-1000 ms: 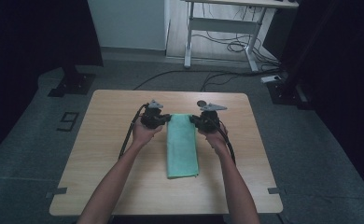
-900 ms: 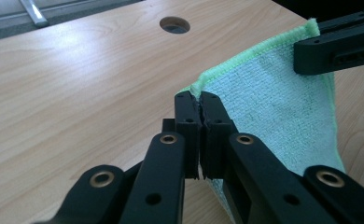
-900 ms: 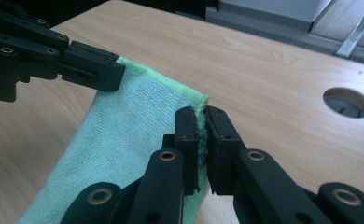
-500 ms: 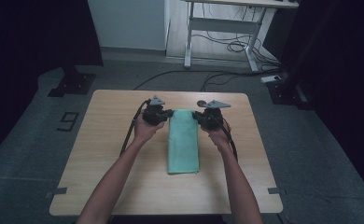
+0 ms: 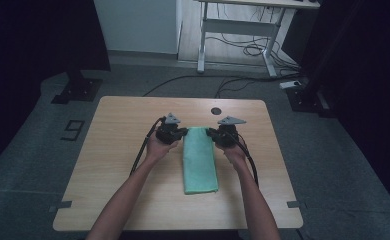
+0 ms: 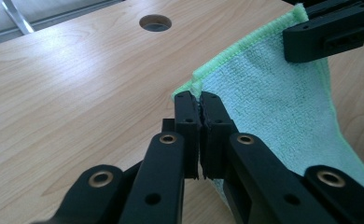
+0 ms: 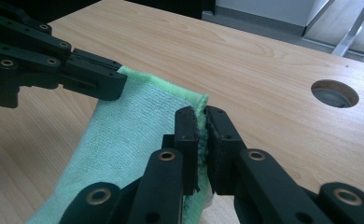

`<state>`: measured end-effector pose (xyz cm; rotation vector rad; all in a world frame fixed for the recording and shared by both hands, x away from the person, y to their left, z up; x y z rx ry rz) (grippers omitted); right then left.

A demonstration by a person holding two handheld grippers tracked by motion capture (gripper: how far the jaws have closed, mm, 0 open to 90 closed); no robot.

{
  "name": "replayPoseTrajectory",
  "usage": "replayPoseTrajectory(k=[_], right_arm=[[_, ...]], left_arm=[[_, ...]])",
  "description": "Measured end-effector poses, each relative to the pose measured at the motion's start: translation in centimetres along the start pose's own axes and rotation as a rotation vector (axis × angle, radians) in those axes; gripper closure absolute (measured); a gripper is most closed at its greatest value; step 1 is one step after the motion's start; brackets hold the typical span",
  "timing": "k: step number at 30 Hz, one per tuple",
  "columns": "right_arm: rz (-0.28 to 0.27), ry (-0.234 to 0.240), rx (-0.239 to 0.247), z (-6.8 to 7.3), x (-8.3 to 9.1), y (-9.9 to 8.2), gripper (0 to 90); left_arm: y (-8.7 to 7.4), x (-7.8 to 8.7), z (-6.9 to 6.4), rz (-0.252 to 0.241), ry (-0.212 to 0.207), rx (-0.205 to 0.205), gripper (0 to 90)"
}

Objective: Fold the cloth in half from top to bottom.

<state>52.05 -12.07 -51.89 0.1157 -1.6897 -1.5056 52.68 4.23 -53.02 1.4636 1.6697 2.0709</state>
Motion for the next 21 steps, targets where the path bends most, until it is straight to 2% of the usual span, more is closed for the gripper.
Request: replayPoseTrajectory(k=[7, 9, 14, 17, 21], right_arm=[[-0.003, -0.004, -0.002, -0.3, -0.5, 0.0, 83.3], [-0.01, -0.006, -0.001, -0.6, -0.5, 0.3, 83.3], [-0.067, -0.007, -0.01, -0.6, 0.1, 2.3, 83.4], [-0.083, 0.005, -0.006, -0.3, 0.5, 2.4, 83.3], [-0.063, 0.014, -0.004, 0.0, 0.7, 0.9, 83.3]], left_arm=[[0.4, -0.3, 1.0, -0.002, 0.01, -0.009, 87.2], [1.2, -0.1, 1.5, -0.005, 0.009, -0.006, 87.2], [3.6, 1.1, 1.9, -0.036, 0.038, -0.038, 87.2], [3.0, 1.1, 1.4, -0.036, 0.03, -0.046, 87.2], [1.1, 1.0, 0.3, -0.037, 0.007, -0.04, 87.1]])
Point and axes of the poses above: each handheld gripper's, and its own axes: x roughly backward along the jaws, y roughly out of its top, z roughly to its left, the point moved 7 cm from there along -x, roughly forward along the jaws, and after that the axes turned 2 degrees about z, right-handed, at the moved point
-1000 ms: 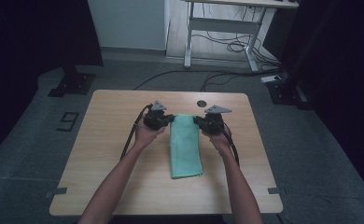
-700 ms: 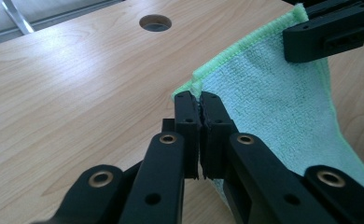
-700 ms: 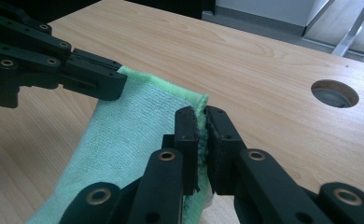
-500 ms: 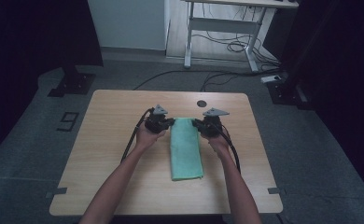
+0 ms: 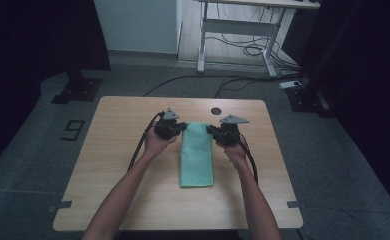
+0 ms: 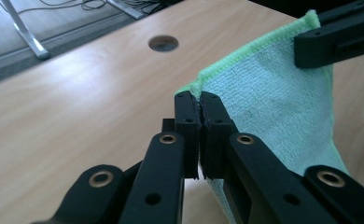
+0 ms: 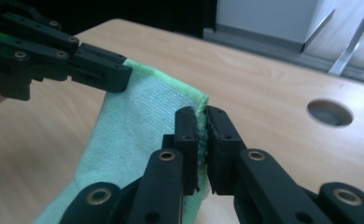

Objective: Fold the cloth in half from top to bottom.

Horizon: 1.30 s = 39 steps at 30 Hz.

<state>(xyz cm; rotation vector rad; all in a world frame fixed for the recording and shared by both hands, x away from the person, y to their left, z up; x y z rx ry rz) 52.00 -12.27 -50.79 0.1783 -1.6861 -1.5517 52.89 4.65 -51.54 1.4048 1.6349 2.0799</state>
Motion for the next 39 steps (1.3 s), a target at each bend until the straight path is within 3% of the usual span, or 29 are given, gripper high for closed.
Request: replayPoseTrajectory(k=[11, 15, 28, 39], right_arm=[[-0.034, 0.02, 0.04, 1.4, 2.2, -2.3, 83.2], [-0.025, 0.039, 0.052, 1.8, 2.8, -3.1, 83.2], [-0.004, 0.076, 0.05, 2.4, 3.4, -3.8, 82.7], [0.017, 0.098, 0.044, 3.1, 4.1, -4.8, 82.8]], left_arm=[[-1.6, 2.0, -3.2, -0.041, -0.027, -0.062, 87.1], [-2.0, 2.3, -3.8, -0.043, -0.04, -0.059, 87.0], [-2.6, 2.7, -4.3, -0.035, -0.042, -0.06, 86.7], [-3.5, 3.2, -5.4, -0.025, -0.05, -0.062, 86.6]])
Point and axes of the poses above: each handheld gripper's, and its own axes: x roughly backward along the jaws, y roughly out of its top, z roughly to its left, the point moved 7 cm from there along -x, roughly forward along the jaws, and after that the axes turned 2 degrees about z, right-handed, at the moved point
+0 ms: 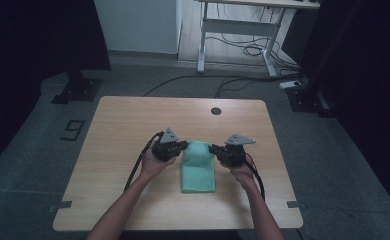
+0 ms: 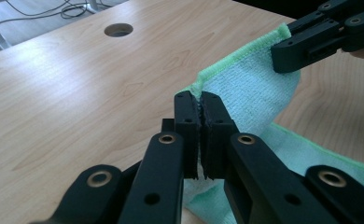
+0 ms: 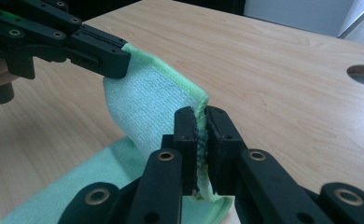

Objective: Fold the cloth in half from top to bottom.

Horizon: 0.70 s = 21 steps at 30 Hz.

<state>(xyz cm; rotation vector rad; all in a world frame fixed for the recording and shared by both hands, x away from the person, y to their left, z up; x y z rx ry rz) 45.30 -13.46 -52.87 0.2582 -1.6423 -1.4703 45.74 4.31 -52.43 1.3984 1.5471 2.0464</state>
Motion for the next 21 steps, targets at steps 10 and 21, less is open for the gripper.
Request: replayPoseTrajectory(k=[10, 21], right_arm=[[0.003, 0.02, -0.018, 0.5, 0.5, -0.6, 82.9], [0.018, 0.07, -0.014, 2.2, 1.6, -2.1, 83.0]], left_arm=[[-0.7, 0.5, -0.8, 0.009, -0.017, 0.019, 86.6], [-2.1, 1.8, -2.6, 0.021, -0.049, 0.019, 86.3]])
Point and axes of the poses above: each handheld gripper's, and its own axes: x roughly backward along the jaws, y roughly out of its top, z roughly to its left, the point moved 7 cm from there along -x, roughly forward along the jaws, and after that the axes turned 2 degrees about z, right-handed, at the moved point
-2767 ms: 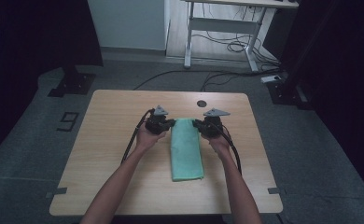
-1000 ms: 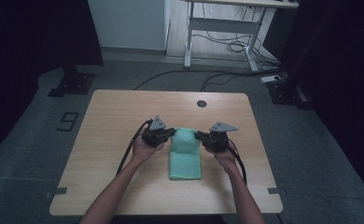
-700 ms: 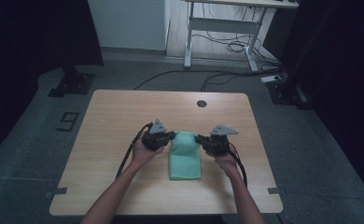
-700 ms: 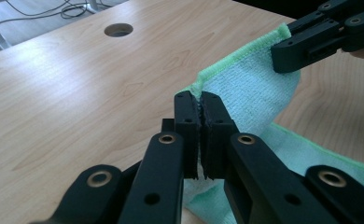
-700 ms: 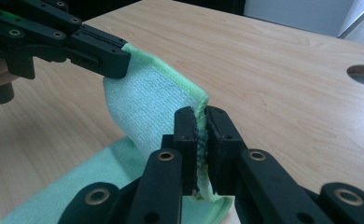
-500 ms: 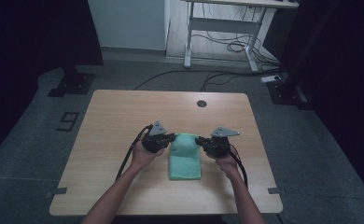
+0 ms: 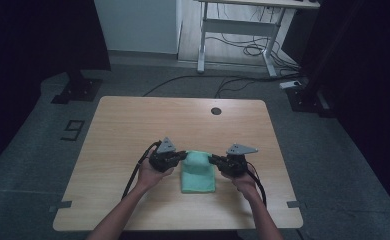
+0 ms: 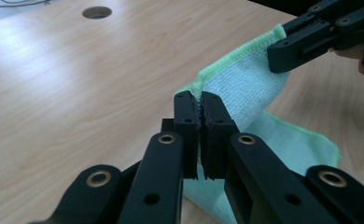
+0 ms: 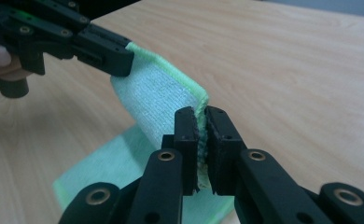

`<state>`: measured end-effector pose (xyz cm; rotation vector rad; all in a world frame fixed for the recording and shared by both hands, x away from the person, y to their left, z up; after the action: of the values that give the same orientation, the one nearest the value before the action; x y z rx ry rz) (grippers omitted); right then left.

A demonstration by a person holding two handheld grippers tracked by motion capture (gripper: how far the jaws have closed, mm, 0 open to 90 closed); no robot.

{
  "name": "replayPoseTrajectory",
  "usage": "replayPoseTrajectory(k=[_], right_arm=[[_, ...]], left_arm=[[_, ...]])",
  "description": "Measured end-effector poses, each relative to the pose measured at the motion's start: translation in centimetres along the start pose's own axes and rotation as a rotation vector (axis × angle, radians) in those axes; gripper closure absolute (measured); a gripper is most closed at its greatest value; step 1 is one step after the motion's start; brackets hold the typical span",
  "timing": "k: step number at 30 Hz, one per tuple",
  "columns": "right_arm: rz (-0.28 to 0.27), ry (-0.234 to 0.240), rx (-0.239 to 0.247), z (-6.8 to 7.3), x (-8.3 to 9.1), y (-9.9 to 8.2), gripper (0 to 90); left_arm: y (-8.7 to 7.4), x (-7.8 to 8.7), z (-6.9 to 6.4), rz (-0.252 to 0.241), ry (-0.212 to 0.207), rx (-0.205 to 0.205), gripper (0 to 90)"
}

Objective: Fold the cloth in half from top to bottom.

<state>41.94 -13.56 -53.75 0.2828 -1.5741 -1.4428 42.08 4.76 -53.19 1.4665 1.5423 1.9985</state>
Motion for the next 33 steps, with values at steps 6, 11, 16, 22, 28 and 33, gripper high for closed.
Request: replayPoseTrajectory(k=[6, 11, 16, 22, 28, 33], right_arm=[[0.022, 0.048, -0.009, 1.4, 0.4, -2.1, 82.4], [0.06, 0.075, -0.003, 2.6, 0.7, -4.1, 82.1], [0.077, 0.093, -0.01, 3.2, 1.1, -5.4, 81.5], [0.099, 0.107, -0.006, 3.3, 1.4, -6.3, 75.8], [0.093, 0.078, 0.007, 3.4, 2.2, -6.3, 58.0], [0.039, 0.061, 0.009, 3.9, 3.4, -4.9, 44.4]], left_arm=[[-2.0, 0.4, -1.5, 0.029, -0.017, 0.003, 85.8], [-3.4, 0.9, -3.0, 0.046, -0.029, -0.002, 84.8], [-4.3, 1.2, -4.5, 0.041, -0.038, -0.023, 84.2], [-6.0, 0.9, -5.6, 0.077, -0.059, -0.041, 79.3], [-6.7, 0.6, -6.2, 0.081, -0.065, -0.053, 71.3], [-6.9, 0.7, -6.9, 0.092, -0.102, -0.075, 57.6]])
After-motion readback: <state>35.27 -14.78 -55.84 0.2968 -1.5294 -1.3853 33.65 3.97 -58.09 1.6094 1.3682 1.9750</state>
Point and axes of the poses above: each handheld gripper's, and its own axes: x roughly backward along the jaws, y roughly out of its top, z roughly to its left, the point moved 7 cm from there along -x, roughly forward along the jaws, and after that the axes turned 2 degrees about z, right-handed, at the moved point
